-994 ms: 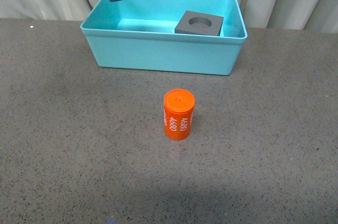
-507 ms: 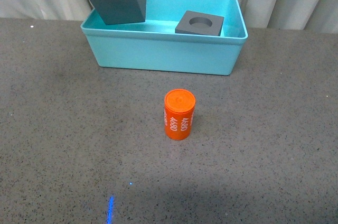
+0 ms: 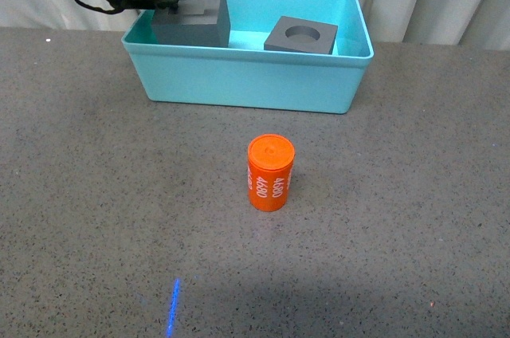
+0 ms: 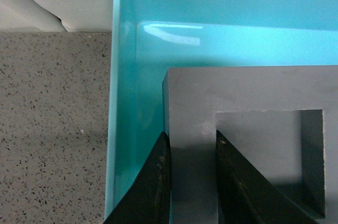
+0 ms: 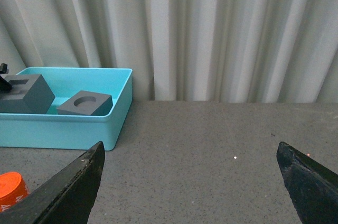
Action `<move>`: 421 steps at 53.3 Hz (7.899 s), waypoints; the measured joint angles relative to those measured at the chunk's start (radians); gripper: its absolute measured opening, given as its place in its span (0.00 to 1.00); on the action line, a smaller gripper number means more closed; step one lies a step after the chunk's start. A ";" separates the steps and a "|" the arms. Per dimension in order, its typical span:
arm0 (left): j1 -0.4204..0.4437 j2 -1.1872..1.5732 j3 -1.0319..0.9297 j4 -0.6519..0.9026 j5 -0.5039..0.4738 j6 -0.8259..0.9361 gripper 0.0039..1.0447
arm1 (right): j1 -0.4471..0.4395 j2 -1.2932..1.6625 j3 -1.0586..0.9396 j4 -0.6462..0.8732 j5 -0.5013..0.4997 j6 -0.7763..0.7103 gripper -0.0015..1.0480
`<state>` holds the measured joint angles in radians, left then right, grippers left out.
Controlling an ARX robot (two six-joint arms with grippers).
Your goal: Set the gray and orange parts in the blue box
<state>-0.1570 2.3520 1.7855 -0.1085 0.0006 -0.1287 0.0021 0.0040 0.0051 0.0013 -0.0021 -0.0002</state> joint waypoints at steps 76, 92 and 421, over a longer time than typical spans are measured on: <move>0.156 -1.235 -1.552 0.927 -0.007 0.116 0.03 | 0.000 0.000 0.000 0.000 0.000 0.000 0.91; 0.156 -2.285 -1.766 0.136 -0.001 0.124 0.03 | 0.000 0.000 0.000 0.000 0.000 0.000 0.91; 0.156 -2.349 -1.766 0.109 -0.001 0.125 0.94 | 0.000 0.000 0.000 -0.005 0.004 -0.006 0.91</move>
<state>-0.0010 0.0032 0.0196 0.0006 -0.0002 -0.0040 0.0025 0.0036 0.0051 -0.0036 0.0021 -0.0067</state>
